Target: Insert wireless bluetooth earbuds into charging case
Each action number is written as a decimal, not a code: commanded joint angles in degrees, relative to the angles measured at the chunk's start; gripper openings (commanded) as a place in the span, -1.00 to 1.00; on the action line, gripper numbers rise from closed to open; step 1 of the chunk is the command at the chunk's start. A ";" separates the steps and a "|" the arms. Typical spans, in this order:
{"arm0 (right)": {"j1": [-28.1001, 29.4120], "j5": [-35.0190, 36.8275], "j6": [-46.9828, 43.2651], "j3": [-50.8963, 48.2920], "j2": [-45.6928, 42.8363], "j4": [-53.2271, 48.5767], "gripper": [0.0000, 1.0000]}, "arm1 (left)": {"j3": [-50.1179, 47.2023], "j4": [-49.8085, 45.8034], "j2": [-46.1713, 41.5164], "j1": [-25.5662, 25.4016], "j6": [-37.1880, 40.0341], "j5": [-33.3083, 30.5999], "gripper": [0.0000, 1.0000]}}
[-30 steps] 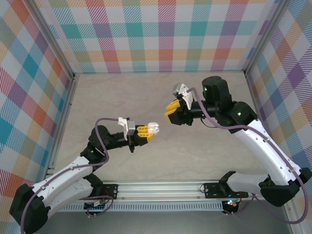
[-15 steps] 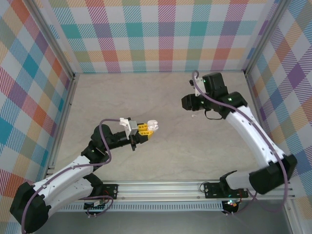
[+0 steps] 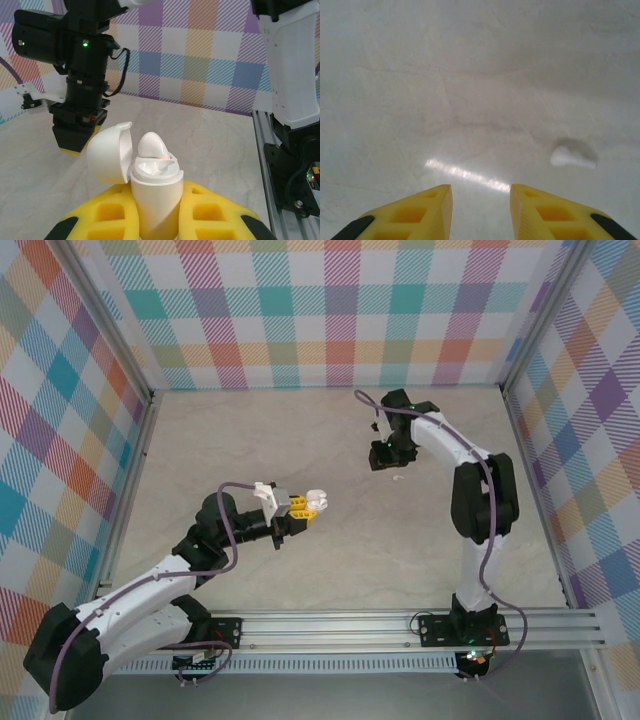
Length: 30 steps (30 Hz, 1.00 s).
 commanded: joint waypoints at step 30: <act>-6.89 -7.77 -5.05 -1.66 7.00 -2.69 -0.23 | -0.24 -0.44 -1.24 0.08 0.54 0.96 -1.00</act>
